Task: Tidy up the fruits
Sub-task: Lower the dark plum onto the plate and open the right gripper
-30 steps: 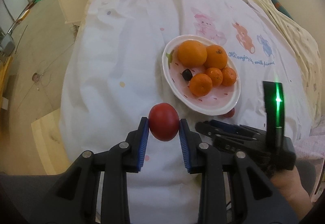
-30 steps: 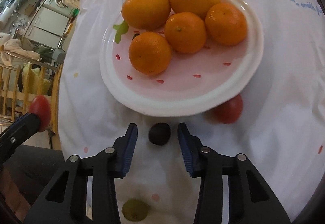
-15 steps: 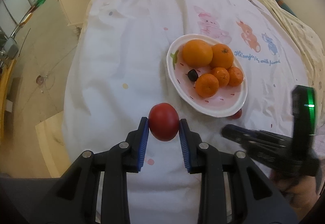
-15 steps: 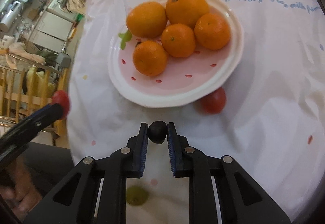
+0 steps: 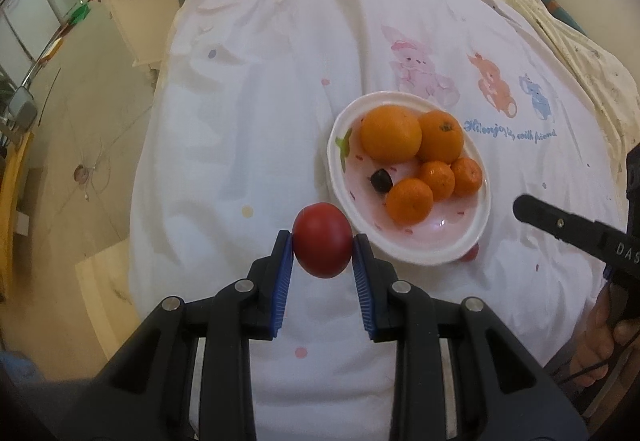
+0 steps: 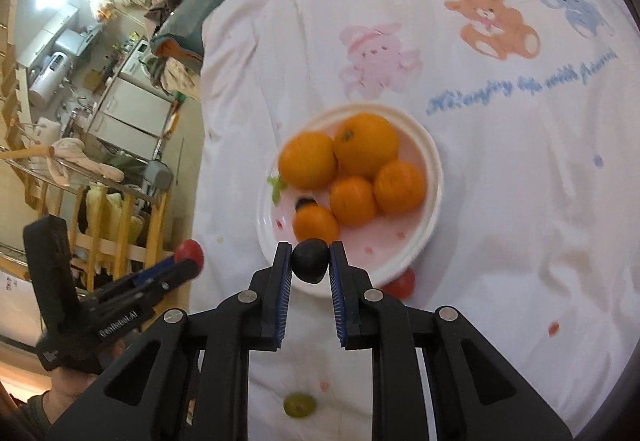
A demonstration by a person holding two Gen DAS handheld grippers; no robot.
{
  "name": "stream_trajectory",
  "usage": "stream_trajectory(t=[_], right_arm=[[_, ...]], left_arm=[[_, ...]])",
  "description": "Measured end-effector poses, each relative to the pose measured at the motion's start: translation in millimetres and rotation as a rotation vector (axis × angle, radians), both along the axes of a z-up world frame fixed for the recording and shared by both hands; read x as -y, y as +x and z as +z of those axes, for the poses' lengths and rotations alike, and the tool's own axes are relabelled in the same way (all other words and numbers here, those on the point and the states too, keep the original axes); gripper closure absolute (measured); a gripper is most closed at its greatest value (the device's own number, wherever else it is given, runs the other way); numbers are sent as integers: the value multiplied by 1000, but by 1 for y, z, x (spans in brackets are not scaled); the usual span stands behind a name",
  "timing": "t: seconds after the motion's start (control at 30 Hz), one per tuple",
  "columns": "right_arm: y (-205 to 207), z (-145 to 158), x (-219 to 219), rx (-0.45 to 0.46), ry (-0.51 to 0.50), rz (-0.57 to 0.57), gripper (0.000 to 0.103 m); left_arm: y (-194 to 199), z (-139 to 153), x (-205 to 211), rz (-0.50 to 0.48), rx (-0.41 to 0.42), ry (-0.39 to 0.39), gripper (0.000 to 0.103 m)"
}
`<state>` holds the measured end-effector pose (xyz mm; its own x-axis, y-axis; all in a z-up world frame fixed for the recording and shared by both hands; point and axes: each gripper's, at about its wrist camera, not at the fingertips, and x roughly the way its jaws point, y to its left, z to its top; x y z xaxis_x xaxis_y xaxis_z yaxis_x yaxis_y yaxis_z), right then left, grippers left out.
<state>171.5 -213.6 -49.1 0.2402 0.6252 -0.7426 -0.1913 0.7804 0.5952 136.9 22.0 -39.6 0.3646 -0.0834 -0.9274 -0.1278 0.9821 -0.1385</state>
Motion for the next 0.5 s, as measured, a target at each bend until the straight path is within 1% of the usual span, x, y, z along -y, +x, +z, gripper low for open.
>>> stream_trajectory(t=[0.1,0.3,0.37,0.43,0.5], right_arm=[[17,-6,-15,-7,13,12,83],[38,-17,-40,-18,-6,48,83],[44,-22,-46,-24,-4,57,83],[48,-26,-51,-28,0,63,80],[50,-29,-53,-30,4,62,79]], left_arm=[[10,0,2,-11,6,20,77],[25,-7,8,-33,-3,21,77],[28,-10,9,-34,-11,13,77],[29,-11,10,-33,-17,5,77],[30,-13,12,-36,-21,0,77]])
